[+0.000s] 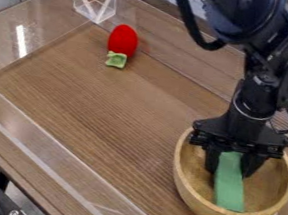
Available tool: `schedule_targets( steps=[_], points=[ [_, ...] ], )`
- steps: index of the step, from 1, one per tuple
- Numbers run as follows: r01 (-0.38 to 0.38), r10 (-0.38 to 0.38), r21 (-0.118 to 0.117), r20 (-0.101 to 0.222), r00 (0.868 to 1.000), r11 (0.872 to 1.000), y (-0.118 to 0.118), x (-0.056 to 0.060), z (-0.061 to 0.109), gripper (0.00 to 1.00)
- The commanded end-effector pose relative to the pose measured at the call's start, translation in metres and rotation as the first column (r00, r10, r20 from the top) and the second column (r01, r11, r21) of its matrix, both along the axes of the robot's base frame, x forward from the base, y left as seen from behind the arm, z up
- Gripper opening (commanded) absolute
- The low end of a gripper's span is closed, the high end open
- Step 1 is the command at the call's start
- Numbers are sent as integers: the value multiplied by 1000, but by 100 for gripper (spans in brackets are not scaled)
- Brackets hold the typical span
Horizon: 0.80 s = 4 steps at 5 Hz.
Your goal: Remove the green stick from the brown bowl and put it on the table
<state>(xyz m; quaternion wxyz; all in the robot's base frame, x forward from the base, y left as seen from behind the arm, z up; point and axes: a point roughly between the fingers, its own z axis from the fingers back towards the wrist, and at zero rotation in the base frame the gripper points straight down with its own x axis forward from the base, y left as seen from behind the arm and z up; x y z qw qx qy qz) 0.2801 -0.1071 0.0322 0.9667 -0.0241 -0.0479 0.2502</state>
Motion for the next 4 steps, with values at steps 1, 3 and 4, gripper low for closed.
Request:
schedule_targets(
  steps=[1,3,4],
  points=[
    [-1,1,-3,37,999,1000,-8,9,11,0],
    [14,-15,9,43,999,1000,-8,1,19,0],
    [3,-4,15,46,999,1000,-22,2,25,0]
  ],
)
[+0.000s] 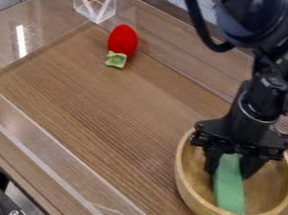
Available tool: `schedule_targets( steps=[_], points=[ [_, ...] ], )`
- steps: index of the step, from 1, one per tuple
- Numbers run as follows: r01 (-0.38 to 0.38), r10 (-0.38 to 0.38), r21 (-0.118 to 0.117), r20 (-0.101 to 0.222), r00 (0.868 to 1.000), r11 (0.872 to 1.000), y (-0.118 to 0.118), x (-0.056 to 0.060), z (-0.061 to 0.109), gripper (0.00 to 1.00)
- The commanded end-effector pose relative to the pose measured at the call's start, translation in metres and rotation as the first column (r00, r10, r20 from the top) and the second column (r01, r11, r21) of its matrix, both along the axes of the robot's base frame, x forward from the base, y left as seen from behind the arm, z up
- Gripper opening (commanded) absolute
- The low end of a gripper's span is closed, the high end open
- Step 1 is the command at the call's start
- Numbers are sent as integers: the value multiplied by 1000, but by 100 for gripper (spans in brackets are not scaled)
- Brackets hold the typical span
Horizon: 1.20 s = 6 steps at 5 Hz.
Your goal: Remove the green stick from the brown bowl and put it on the table
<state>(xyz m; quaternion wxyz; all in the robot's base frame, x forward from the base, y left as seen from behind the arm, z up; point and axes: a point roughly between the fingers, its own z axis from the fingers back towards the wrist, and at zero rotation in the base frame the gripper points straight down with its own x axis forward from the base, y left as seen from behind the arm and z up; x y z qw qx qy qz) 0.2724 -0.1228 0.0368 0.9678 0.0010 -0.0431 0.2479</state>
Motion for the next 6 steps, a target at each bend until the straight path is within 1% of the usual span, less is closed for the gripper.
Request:
schedule_targets(
  steps=[1,2,3,5,6],
  points=[
    [-10,12,-32,70,997,999,-19,11,26,0],
    [-10,13,-40,75,997,999,-12,8,37,0],
    [-13,16,-43,76,997,999,-6,4,45,0],
    [-11,15,-47,76,997,999,11,16,73,0],
    [-11,15,-47,75,997,999,15,17,69,0]
  ],
)
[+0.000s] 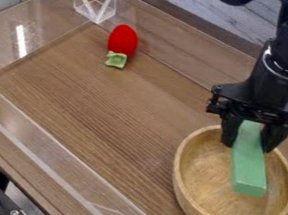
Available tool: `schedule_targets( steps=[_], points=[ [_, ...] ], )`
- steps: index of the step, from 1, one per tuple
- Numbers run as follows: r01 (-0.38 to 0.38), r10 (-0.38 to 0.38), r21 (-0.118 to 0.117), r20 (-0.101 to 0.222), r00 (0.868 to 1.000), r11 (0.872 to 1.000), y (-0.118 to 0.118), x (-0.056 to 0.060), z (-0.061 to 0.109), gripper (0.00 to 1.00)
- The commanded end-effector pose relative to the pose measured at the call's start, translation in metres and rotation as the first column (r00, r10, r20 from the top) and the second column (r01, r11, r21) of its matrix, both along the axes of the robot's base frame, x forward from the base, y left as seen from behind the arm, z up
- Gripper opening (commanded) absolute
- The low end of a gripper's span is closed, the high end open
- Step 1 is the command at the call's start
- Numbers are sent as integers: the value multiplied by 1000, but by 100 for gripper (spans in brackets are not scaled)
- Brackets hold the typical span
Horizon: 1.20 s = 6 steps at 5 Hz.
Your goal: Remove the green stick from the brown bowl and put it on the table
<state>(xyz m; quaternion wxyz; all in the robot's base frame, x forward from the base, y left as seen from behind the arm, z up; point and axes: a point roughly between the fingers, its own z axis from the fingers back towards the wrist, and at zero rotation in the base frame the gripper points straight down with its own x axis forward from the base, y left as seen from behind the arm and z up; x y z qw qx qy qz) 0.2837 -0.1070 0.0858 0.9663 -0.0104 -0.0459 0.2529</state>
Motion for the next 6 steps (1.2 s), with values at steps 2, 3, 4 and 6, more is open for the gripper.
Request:
schedule_targets(
  steps=[2,3,4,6],
  points=[
    [22,-20,-33,58,998,999,3,-1,22,0],
    [-73,75,-38,60,995,997,3,-2,27,0],
    [-168,171,-42,59,984,985,4,-3,31,0],
    [-190,192,-46,56,980,981,5,-2,32,0]
  ],
)
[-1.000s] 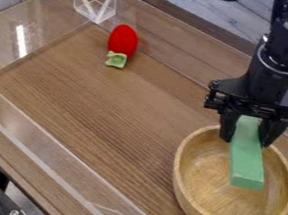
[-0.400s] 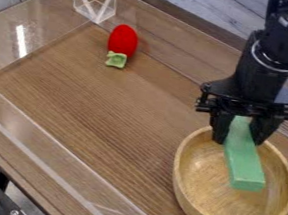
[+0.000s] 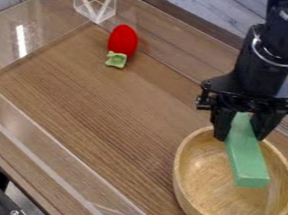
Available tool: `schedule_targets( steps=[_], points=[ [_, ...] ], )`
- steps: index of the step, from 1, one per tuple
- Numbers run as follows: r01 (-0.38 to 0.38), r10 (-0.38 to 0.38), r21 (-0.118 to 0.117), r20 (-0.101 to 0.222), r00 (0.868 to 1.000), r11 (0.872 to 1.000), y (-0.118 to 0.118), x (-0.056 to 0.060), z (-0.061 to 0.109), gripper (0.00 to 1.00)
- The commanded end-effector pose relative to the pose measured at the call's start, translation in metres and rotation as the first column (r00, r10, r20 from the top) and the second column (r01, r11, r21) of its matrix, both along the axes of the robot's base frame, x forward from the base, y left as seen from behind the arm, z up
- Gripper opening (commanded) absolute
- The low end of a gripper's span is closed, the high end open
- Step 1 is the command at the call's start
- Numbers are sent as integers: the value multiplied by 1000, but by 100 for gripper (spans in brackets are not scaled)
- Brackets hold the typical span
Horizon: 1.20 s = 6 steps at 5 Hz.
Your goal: Remove the green stick from the brown bowl and put it on the table
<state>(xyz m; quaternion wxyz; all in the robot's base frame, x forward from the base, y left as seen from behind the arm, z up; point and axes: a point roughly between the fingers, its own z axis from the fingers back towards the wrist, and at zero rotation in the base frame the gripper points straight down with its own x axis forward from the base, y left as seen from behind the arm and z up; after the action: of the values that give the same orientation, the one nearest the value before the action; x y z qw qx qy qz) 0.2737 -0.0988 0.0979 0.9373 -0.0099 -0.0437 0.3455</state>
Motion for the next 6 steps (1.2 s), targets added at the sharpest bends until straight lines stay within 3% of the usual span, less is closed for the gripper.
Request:
schedule_targets(
  steps=[1,4,6],
  points=[
    [26,-24,-27,65,998,999,-2,5,30,0],
    [28,-25,-37,74,997,999,15,5,53,0],
    [-76,79,-40,59,995,996,28,13,55,0]
  ],
)
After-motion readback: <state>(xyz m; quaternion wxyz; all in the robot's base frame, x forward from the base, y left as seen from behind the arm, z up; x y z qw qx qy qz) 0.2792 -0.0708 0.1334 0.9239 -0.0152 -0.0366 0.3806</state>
